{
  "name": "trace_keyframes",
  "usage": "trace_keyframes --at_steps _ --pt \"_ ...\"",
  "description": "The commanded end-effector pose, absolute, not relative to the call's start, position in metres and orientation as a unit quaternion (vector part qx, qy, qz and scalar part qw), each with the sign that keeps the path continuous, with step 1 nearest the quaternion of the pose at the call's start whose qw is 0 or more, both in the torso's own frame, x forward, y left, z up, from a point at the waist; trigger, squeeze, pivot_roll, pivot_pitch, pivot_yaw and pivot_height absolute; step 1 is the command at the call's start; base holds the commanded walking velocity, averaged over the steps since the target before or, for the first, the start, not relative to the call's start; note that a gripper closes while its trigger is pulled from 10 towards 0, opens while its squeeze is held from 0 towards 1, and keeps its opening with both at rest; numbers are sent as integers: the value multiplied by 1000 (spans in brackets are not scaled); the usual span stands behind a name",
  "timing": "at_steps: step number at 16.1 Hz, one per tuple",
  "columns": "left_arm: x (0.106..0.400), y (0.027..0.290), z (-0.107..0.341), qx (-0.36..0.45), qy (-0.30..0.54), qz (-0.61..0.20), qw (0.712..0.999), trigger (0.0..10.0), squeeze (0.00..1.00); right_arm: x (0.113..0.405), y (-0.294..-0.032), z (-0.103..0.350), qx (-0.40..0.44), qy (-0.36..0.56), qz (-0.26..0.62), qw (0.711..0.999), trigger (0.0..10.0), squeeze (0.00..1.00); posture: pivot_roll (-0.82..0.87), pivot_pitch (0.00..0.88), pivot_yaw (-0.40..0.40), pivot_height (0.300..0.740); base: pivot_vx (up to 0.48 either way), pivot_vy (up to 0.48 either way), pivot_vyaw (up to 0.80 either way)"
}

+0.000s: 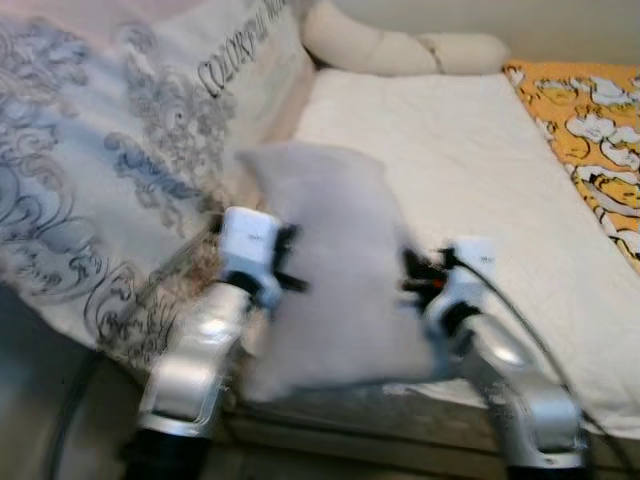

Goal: Clean up the room

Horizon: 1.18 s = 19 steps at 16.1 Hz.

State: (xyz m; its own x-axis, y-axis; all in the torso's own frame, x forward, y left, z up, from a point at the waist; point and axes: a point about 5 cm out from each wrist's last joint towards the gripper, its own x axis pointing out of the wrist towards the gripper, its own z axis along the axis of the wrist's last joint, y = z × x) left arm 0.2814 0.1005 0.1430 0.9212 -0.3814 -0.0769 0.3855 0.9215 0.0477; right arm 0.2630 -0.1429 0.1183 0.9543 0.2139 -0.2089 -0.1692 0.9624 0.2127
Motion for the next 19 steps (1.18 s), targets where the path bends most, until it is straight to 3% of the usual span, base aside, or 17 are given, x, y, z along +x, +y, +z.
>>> trace_keyframes --at_steps 1,19 --pt "285 114 150 44 20 -171 984 10000 0 265 -136 125 98 100 106 984 10000 0 -10 0 3 740 277 0 0" --pt "287 118 152 50 18 -175 983 10000 0 266 -131 123 103 98 110 984 10000 0 1 0 15 740 277 0 0"
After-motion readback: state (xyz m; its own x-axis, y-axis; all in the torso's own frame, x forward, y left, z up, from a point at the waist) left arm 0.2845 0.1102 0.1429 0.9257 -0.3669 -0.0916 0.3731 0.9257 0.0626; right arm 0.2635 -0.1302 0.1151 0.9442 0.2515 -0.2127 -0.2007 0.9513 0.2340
